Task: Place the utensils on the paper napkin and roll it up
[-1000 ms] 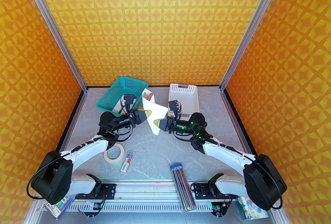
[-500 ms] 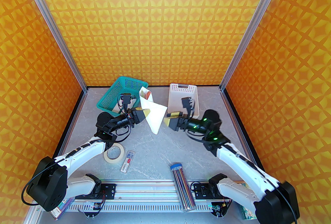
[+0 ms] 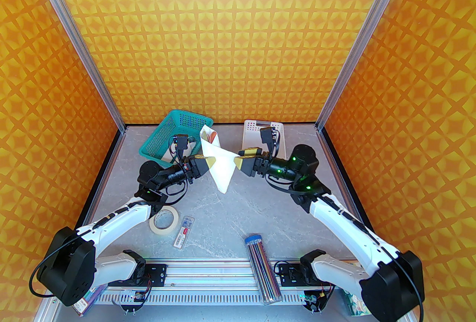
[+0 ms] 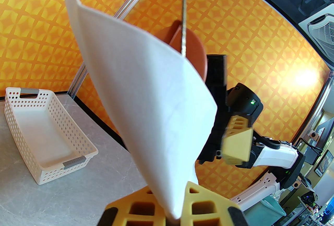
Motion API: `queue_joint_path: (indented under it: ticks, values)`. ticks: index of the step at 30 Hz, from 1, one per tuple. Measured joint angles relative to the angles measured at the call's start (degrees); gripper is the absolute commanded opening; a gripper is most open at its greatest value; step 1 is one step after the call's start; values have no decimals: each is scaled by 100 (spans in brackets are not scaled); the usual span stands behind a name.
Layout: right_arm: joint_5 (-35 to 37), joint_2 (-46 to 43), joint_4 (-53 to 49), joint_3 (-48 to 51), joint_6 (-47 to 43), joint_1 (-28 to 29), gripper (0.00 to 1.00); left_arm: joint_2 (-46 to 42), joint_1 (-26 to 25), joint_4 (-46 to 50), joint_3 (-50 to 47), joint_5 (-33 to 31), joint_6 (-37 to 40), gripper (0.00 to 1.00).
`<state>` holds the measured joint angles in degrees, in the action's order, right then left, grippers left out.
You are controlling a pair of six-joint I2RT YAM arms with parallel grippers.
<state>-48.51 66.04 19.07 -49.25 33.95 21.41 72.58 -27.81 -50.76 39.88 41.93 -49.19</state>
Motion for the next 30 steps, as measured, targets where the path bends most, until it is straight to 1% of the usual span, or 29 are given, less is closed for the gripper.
queue_joint_path:
  ticks: [3, 6, 7, 18, 22, 27, 30]
  values:
    - [-2, 37, 68, -17, 59, 0, 32, 0, 0, 2, 0, 0, 0, 0]
    - [2, 37, 83, -63, 39, 0, 6, 0, 0, 9, 0, 0, 0, 0]
    - [4, 37, 83, -74, 31, 0, 0, 0, 0, 15, 0, -2, 2, 0]
    - [398, 20, -1187, -568, -691, 66, 0, -74, 0, 144, 0, -48, 4, 0]
    - [404, 190, -1263, -673, -748, 70, 0, -90, 0, 155, 0, -48, 2, 0]
    - [345, 549, -1056, -684, -660, 98, 0, -92, 0, 173, 0, -46, 0, 0]
    - [354, 638, -1047, -704, -669, 109, 18, -92, 0, 219, 0, -46, 0, 0]
